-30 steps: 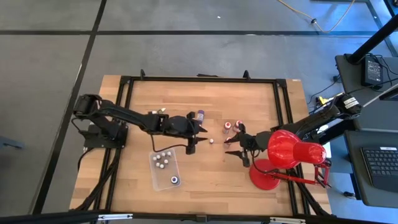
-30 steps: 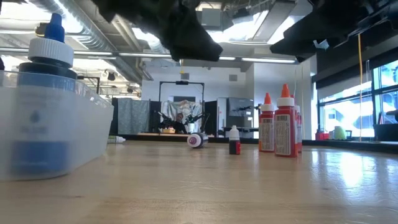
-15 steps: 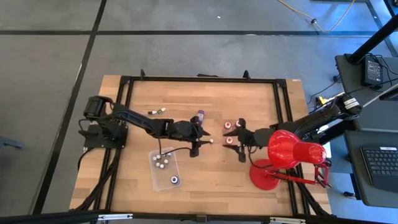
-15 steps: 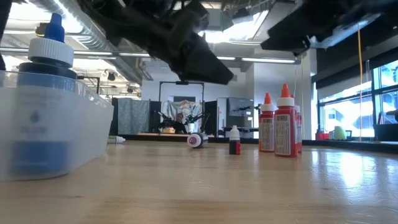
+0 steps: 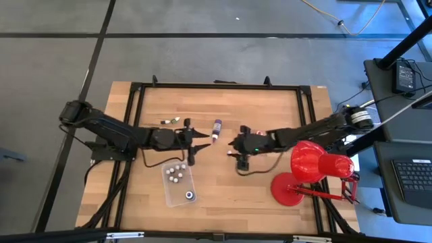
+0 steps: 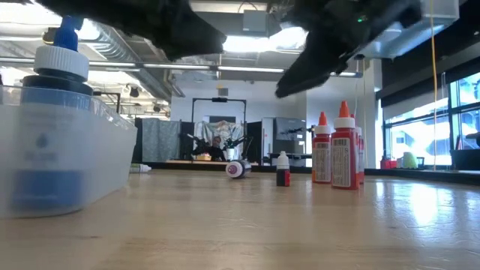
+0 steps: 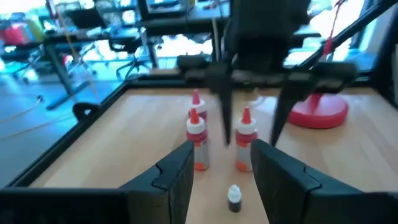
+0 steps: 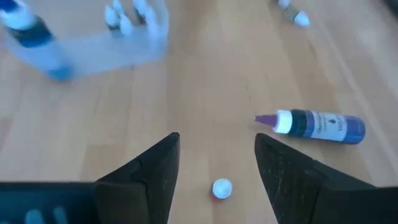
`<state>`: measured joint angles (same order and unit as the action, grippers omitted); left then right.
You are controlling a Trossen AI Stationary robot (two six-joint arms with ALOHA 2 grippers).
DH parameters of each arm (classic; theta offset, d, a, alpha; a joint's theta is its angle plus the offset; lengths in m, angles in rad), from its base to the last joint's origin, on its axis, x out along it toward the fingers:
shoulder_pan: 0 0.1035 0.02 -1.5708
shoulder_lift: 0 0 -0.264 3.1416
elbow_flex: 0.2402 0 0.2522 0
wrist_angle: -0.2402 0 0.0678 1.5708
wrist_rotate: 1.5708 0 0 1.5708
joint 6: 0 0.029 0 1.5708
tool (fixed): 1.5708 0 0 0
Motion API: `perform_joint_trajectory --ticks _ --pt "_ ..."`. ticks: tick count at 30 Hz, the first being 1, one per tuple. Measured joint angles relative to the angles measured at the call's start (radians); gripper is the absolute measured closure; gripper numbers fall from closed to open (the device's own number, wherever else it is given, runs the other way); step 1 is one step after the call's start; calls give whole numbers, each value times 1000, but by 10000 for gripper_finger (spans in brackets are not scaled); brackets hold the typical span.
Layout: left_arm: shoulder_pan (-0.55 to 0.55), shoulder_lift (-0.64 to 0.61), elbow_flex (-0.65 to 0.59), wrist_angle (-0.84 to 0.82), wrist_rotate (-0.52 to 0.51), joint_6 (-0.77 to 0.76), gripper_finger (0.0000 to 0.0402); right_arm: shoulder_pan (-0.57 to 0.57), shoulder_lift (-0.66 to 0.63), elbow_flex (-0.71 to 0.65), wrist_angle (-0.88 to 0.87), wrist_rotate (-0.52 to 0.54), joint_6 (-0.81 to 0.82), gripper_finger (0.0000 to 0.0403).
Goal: Pick & Place food coloring
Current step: Put the small red food coloring bottle into the bin
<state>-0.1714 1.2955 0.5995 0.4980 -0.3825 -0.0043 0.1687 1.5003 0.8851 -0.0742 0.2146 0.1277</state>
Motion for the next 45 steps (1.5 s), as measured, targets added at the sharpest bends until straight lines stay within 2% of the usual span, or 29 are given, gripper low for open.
perform_joint_trajectory --ticks 4,9,17,25,36,45 --pt "-9 -55 -37 5 4 -10 245 -26 108 127 -152 -7 3 192" --pt "-20 -57 -40 -1 9 -34 248 -49 235 254 -305 -54 48 192" --pt "-45 -57 -40 -11 35 -34 245 -56 365 344 -447 -52 50 192" --pt "-47 -56 -40 -27 44 -34 248 -57 374 342 -508 -52 77 195" --pt "-47 -56 -40 -32 44 -34 246 -57 374 342 -499 -68 77 265" --pt "-47 -56 -40 -32 44 -34 245 -57 375 341 -490 -85 74 278"
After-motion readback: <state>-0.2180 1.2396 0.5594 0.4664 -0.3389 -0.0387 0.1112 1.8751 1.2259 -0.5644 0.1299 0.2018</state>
